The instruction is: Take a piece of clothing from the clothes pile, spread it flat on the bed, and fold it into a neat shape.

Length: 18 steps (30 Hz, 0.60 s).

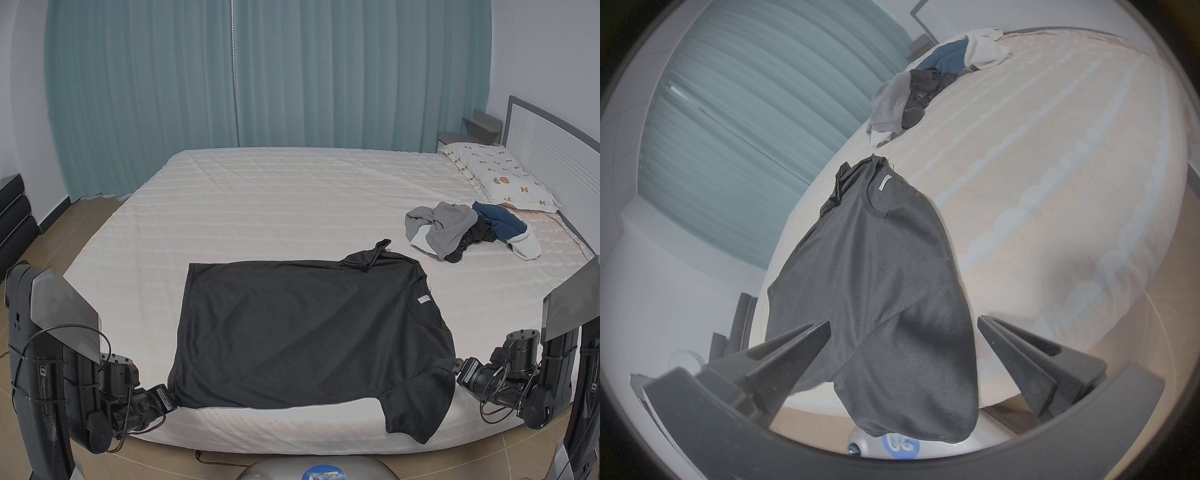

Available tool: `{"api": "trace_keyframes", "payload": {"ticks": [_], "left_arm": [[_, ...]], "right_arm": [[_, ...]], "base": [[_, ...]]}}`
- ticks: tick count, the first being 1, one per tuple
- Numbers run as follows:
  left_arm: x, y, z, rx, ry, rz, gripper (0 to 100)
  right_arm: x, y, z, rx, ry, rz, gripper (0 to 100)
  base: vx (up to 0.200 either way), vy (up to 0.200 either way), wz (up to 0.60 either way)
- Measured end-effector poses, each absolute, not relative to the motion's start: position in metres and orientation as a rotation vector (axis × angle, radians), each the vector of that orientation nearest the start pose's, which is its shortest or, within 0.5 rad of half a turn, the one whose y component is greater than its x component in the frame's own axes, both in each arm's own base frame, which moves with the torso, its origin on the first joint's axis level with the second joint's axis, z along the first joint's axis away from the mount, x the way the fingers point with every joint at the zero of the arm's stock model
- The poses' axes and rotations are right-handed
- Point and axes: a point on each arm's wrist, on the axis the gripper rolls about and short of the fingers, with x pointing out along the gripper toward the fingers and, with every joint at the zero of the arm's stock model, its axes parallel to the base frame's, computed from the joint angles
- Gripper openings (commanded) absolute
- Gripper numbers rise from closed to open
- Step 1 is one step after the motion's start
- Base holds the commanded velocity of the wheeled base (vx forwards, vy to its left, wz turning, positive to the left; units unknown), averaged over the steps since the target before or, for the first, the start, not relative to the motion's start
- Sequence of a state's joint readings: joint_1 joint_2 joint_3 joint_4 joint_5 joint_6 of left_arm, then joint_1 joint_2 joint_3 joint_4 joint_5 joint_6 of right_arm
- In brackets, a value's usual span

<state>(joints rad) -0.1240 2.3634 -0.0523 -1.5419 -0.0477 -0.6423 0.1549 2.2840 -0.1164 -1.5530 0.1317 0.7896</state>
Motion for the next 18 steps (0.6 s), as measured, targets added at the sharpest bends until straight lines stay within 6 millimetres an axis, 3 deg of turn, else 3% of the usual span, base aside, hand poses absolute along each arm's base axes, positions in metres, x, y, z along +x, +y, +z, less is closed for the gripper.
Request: {"api": "trace_keyframes", "payload": {"ticks": [18], "left_arm": [[0.216,-0.022,-0.038,-0.502,0.796,0.109,0]], "right_arm": [[0.222,0.038,-0.027,0.649,0.781,0.017,100]], "base": [[0.000,0.000,0.00]]}}
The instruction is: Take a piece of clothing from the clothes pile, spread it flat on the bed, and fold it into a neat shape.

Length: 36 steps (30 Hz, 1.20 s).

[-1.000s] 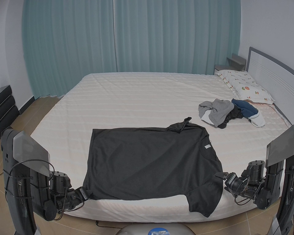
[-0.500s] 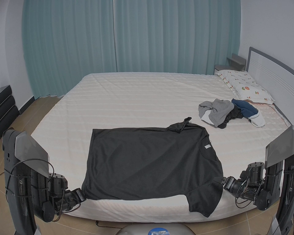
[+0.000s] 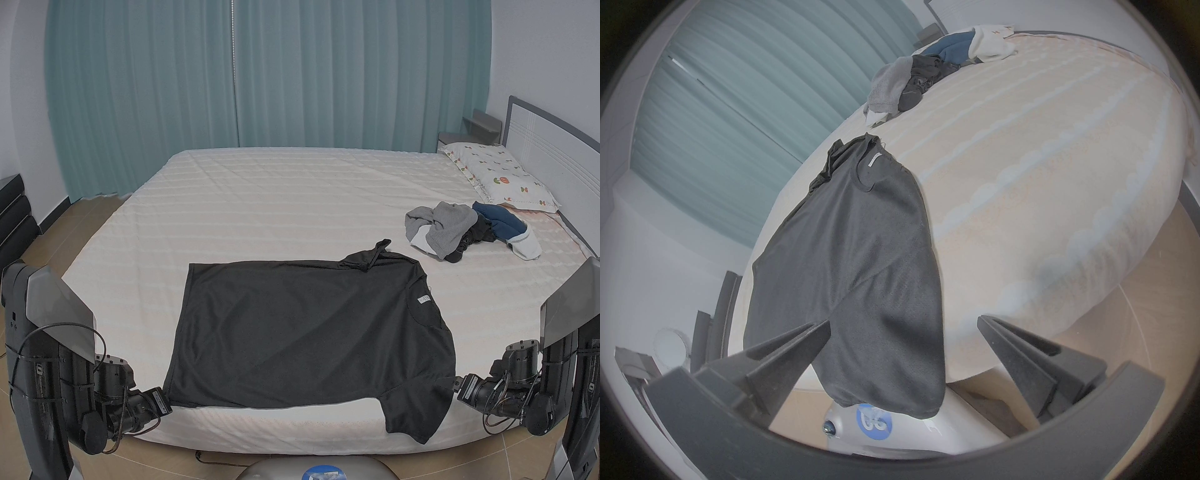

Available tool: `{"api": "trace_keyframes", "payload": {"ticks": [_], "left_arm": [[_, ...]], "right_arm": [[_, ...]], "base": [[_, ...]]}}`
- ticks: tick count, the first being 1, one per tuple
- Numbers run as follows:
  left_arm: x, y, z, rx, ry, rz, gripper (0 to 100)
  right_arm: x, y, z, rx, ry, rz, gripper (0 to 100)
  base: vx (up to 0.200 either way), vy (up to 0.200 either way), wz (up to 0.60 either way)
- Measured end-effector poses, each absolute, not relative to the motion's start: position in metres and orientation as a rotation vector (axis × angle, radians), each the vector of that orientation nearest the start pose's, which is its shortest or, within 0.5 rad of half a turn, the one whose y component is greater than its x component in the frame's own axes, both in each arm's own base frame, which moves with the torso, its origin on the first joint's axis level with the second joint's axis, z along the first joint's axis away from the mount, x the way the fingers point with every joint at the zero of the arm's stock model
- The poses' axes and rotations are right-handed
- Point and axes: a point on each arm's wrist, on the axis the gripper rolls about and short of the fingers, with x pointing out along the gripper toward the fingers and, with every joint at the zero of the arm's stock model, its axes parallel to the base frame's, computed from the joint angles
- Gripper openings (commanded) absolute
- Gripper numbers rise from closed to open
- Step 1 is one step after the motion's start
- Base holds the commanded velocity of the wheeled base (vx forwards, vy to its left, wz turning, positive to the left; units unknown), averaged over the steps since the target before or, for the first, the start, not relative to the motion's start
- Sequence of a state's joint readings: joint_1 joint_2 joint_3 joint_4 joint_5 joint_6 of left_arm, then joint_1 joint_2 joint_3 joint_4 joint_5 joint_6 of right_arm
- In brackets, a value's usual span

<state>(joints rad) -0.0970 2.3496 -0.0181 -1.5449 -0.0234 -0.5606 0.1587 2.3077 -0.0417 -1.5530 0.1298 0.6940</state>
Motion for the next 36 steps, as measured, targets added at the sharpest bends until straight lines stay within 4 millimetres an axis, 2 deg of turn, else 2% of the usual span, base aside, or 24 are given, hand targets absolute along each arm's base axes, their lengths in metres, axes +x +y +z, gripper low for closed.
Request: {"api": "trace_keyframes", "payload": {"ticks": [8,22,23,36], "left_arm": [[0.217,-0.013,-0.037,-0.479,0.787,0.129,0],[0.217,-0.011,-0.037,-0.480,0.786,0.132,0],[0.217,-0.011,-0.037,-0.480,0.787,0.131,0],[0.217,-0.012,-0.038,-0.482,0.792,0.129,0]], "right_arm": [[0.220,0.038,-0.029,0.613,0.795,0.028,100],[0.245,0.041,-0.042,0.604,0.748,0.044,100],[0.247,0.040,-0.043,0.597,0.743,0.047,0],[0.239,0.033,-0.044,0.532,0.766,0.037,0]], "base": [[0.000,0.000,0.00],[0.000,0.000,0.00],[0.000,0.000,0.00],[0.000,0.000,0.00]]}}
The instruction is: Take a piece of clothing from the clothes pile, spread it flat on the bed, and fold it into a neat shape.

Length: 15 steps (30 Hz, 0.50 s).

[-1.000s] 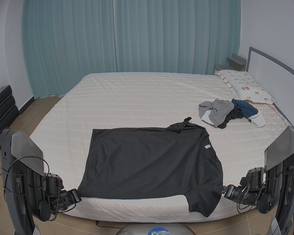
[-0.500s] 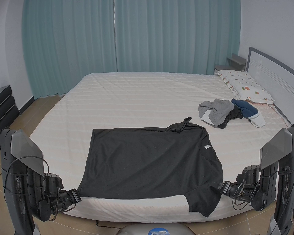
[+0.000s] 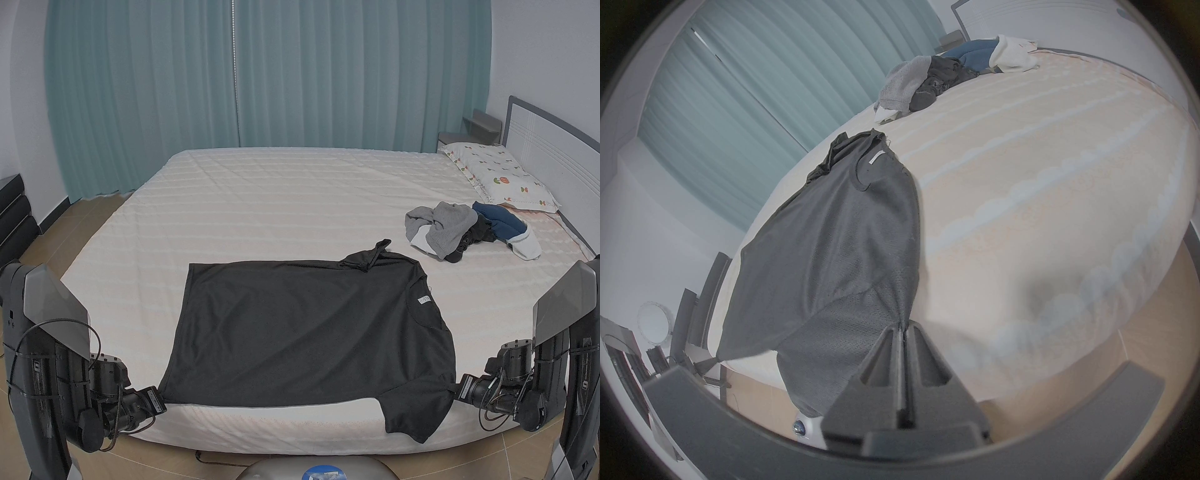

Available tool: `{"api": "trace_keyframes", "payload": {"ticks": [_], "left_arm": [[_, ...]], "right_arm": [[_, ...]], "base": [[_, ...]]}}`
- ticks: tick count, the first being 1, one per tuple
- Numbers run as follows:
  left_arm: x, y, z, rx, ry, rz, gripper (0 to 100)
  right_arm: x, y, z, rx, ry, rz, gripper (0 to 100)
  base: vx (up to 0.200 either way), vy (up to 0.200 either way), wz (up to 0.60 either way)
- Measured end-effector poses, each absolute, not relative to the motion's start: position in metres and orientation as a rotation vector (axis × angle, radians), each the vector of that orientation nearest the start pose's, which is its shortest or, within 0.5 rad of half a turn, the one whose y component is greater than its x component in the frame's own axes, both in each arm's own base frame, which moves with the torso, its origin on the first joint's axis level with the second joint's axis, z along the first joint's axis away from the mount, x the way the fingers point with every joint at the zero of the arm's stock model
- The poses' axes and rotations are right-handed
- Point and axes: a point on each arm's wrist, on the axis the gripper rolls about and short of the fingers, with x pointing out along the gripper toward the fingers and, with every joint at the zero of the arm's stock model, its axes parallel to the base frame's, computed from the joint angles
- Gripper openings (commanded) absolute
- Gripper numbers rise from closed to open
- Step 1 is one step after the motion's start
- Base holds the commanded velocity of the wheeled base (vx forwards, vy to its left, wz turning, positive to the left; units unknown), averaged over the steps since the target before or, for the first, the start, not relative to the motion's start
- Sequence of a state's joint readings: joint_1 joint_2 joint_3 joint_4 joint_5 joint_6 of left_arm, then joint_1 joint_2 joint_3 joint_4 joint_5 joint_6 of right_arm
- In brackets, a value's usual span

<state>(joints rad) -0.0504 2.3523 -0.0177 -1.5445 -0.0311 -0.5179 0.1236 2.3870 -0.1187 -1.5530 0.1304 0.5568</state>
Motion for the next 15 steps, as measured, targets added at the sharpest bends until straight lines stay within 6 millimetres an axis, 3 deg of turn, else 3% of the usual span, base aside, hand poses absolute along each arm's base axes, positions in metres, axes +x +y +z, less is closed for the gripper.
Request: {"api": "trace_keyframes", "payload": {"ticks": [15], "left_arm": [[0.217,-0.011,-0.038,-0.471,0.793,0.125,0]], "right_arm": [[0.218,0.022,-0.040,0.471,0.823,0.022,0]], "base": [[0.000,0.000,0.00]]}}
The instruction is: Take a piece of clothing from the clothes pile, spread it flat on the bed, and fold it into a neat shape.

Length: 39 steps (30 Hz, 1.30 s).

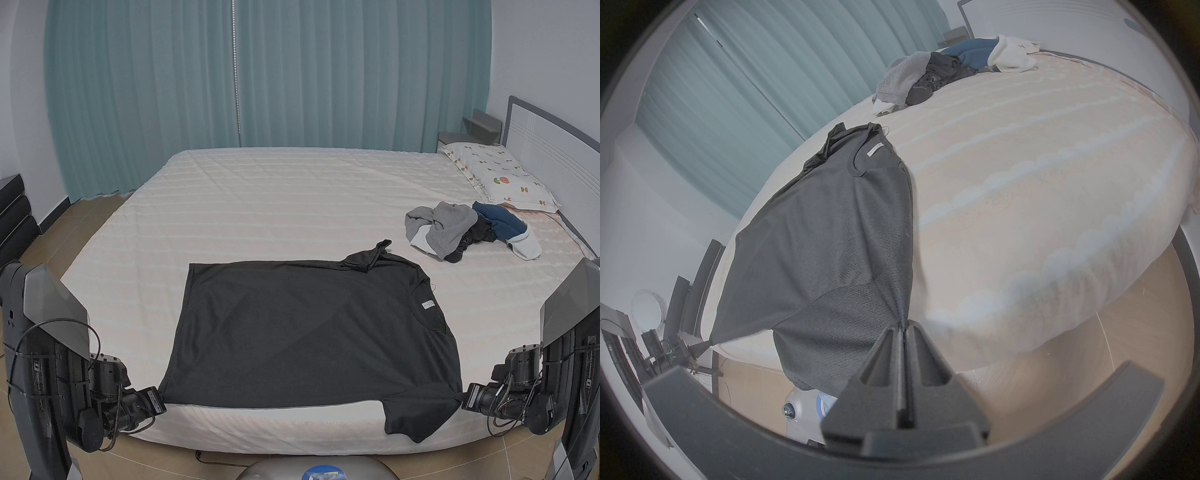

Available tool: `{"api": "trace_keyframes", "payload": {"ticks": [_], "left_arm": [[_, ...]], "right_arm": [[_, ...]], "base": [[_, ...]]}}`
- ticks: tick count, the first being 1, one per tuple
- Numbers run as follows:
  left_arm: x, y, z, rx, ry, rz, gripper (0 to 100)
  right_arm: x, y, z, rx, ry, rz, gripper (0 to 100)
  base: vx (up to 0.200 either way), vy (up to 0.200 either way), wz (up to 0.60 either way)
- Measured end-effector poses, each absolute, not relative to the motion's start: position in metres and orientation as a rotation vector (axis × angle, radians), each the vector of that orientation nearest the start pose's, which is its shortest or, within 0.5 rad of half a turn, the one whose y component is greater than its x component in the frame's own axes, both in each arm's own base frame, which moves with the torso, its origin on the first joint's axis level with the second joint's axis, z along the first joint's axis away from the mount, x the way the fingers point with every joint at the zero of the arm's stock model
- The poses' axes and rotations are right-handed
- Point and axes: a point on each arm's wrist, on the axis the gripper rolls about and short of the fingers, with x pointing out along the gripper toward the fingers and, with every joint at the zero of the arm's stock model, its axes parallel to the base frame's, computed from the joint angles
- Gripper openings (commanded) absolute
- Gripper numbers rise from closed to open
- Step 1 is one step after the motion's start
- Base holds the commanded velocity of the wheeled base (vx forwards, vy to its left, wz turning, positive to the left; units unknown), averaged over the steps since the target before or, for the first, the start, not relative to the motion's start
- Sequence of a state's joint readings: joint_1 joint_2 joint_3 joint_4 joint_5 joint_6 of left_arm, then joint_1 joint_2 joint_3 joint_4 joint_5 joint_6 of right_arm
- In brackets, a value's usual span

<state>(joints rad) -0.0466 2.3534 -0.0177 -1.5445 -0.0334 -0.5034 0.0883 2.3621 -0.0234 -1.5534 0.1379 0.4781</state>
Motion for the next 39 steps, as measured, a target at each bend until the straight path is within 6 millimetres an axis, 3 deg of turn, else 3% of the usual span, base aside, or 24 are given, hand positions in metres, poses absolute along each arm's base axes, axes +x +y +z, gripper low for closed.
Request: {"api": "trace_keyframes", "payload": {"ticks": [27,28,29,39], "left_arm": [[0.211,-0.004,-0.043,-0.398,0.862,0.136,0],[0.211,-0.005,-0.043,-0.399,0.862,0.135,100],[0.211,-0.005,-0.043,-0.401,0.863,0.134,100],[0.212,-0.006,-0.042,-0.412,0.853,0.126,100]], "right_arm": [[0.207,0.026,-0.036,0.379,0.907,0.041,0],[0.208,0.026,-0.035,0.380,0.899,0.044,0],[0.209,0.026,-0.035,0.381,0.886,0.047,100],[0.215,0.025,-0.033,0.416,0.818,0.051,100]], "base": [[0.000,0.000,0.00],[0.000,0.000,0.00],[0.000,0.000,0.00],[0.000,0.000,0.00]]}}
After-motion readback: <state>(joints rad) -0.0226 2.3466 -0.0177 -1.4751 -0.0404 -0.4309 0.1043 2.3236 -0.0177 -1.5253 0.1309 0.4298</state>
